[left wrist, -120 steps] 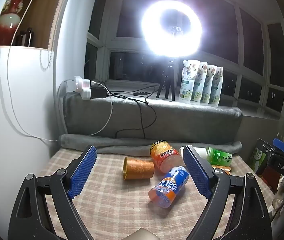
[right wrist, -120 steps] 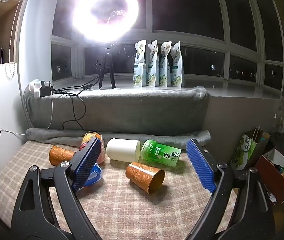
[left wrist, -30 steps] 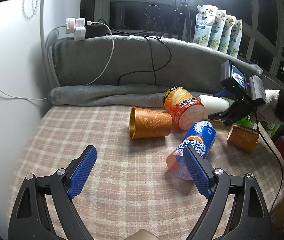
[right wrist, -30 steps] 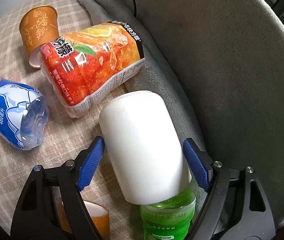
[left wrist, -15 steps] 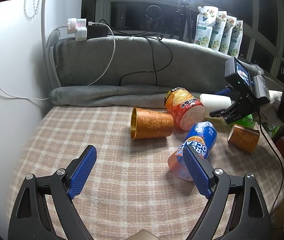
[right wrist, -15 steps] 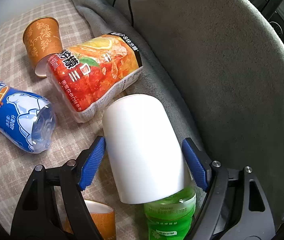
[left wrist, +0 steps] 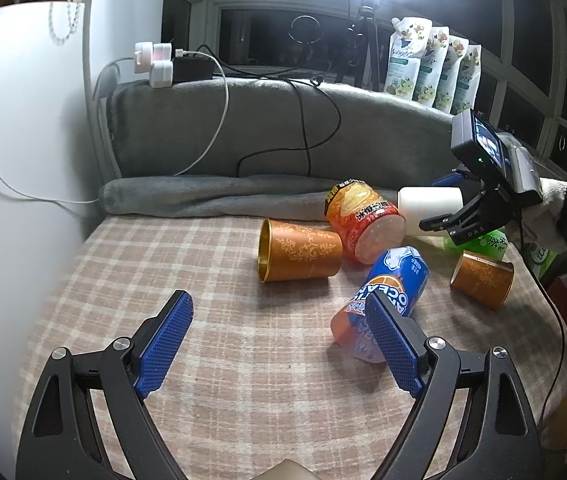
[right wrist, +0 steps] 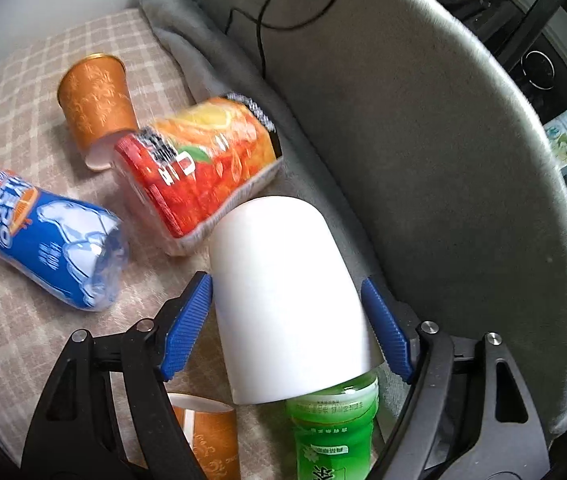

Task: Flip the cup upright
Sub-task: 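Lift the white cup with the right gripper toward the left tool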

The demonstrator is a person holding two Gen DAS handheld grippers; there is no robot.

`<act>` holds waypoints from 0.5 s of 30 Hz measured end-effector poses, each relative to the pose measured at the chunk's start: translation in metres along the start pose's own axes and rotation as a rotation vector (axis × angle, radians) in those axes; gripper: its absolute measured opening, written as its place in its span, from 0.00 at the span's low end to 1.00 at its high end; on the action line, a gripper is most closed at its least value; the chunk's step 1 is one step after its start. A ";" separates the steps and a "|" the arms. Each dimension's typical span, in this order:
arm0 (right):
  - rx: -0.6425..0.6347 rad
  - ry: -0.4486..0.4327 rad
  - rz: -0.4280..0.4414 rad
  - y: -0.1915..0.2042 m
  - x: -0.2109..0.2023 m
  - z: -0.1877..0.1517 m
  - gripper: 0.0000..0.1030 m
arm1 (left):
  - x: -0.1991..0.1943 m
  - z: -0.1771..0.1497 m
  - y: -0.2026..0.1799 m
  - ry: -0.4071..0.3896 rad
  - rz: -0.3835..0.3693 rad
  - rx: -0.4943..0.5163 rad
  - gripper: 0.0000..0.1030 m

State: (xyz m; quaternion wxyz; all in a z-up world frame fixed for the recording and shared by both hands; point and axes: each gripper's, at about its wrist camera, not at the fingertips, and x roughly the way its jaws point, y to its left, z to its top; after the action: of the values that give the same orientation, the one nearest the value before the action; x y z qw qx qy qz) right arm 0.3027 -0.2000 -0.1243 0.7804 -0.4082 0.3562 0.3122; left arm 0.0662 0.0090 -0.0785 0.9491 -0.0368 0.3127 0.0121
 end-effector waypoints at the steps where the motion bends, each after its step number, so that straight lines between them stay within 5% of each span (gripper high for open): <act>1: 0.000 -0.005 -0.006 -0.002 -0.005 -0.001 0.77 | -0.001 0.000 0.001 -0.002 0.002 0.000 0.86; 7: 0.016 -0.048 -0.025 -0.004 -0.041 -0.001 0.77 | -0.007 0.000 0.001 -0.016 -0.005 0.002 0.86; 15: 0.010 -0.144 0.030 0.040 -0.108 -0.023 0.77 | -0.025 -0.003 -0.005 -0.044 -0.031 0.029 0.86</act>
State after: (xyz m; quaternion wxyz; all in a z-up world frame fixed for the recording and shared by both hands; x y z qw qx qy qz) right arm 0.2052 -0.2217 -0.0631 0.8013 -0.3754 0.3067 0.3507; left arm 0.0450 0.0040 -0.0658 0.9562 -0.0275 0.2915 -0.0062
